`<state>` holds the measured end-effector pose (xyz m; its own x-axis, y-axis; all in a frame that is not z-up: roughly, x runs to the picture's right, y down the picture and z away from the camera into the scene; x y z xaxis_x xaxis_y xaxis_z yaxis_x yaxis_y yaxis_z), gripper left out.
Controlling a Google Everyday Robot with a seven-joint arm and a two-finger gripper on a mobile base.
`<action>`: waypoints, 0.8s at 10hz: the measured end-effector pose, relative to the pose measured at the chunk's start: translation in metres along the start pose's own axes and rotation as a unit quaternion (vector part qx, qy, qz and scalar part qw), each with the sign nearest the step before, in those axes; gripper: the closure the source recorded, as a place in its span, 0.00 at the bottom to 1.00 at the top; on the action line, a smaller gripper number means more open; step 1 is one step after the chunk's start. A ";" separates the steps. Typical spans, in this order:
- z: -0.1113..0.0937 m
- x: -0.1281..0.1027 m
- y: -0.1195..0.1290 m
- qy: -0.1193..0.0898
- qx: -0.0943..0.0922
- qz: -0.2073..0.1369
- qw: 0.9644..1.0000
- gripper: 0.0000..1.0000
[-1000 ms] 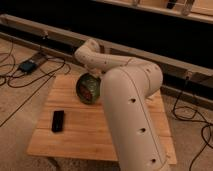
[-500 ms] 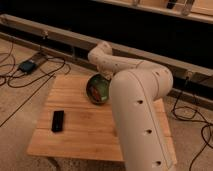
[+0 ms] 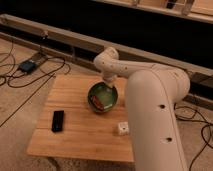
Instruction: Drag the ceramic bowl in a circle
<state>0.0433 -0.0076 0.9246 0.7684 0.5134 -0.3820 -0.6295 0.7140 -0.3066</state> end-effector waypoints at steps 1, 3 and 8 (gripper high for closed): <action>0.000 0.001 0.016 -0.005 -0.017 -0.011 1.000 0.63; 0.002 0.004 0.032 -0.013 -0.036 -0.021 0.999 0.44; 0.009 -0.006 0.057 -0.038 -0.061 -0.044 0.996 0.20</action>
<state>0.0045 0.0343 0.9174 0.8251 0.4891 -0.2827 -0.5646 0.6974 -0.4413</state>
